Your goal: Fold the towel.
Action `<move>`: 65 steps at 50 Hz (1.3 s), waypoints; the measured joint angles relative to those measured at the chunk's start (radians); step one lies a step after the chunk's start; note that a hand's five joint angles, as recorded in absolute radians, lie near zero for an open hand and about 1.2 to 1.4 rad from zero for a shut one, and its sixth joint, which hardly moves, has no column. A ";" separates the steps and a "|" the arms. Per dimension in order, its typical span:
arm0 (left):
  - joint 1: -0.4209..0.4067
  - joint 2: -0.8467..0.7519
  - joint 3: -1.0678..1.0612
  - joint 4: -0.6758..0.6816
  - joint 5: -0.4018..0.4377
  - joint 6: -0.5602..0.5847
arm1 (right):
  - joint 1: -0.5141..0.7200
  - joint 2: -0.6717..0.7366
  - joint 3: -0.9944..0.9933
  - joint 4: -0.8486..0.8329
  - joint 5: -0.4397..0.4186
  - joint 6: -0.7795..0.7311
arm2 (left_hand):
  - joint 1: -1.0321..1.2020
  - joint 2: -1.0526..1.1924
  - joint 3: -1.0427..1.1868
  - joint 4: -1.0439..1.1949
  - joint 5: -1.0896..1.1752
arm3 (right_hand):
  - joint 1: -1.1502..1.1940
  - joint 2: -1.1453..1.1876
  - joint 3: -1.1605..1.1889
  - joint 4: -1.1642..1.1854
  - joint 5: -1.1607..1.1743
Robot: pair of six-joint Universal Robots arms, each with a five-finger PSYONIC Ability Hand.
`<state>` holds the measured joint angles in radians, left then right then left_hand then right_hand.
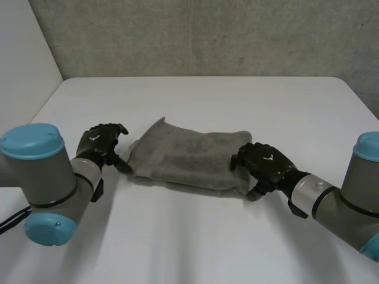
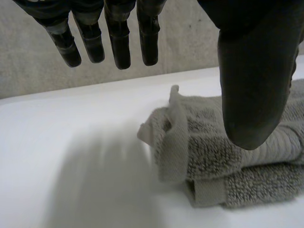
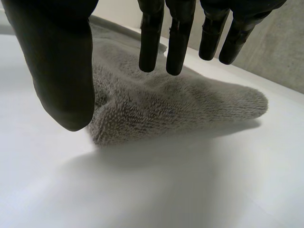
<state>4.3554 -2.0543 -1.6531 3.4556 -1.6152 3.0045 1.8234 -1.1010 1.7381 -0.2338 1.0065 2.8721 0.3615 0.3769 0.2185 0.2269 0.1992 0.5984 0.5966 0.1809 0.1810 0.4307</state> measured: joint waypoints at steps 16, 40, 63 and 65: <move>0.018 0.102 -0.050 0.002 0.029 -0.043 | 0.016 0.083 -0.051 -0.011 0.006 -0.024 | -0.001 0.000 0.000 0.000 -0.005 | 0.515 0.480 0.000 0.000 0.484; 0.025 0.115 -0.077 0.003 0.028 -0.042 | -0.322 -0.170 0.090 0.150 -0.167 -0.280 | -0.002 -0.001 0.000 0.000 -0.014 | 0.680 0.702 0.000 0.000 0.723; 0.029 0.133 -0.089 0.004 0.024 -0.043 | -0.010 -0.167 -0.221 0.334 -0.136 -0.405 | -0.002 -0.004 0.000 0.000 -0.021 | 0.688 0.704 0.000 0.000 0.730; 0.030 0.141 -0.092 0.005 0.024 -0.043 | 0.079 -0.135 -0.249 0.331 -0.106 -0.402 | -0.002 -0.004 0.000 0.000 -0.022 | 0.690 0.708 0.000 0.000 0.730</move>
<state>4.3849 -1.9130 -1.7450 3.4603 -1.5913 2.9619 1.9019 -1.2361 1.4892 0.0972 0.9003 2.4698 0.3597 0.3730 0.2185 0.2268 0.1774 1.2880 1.3042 0.1809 0.1809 1.1604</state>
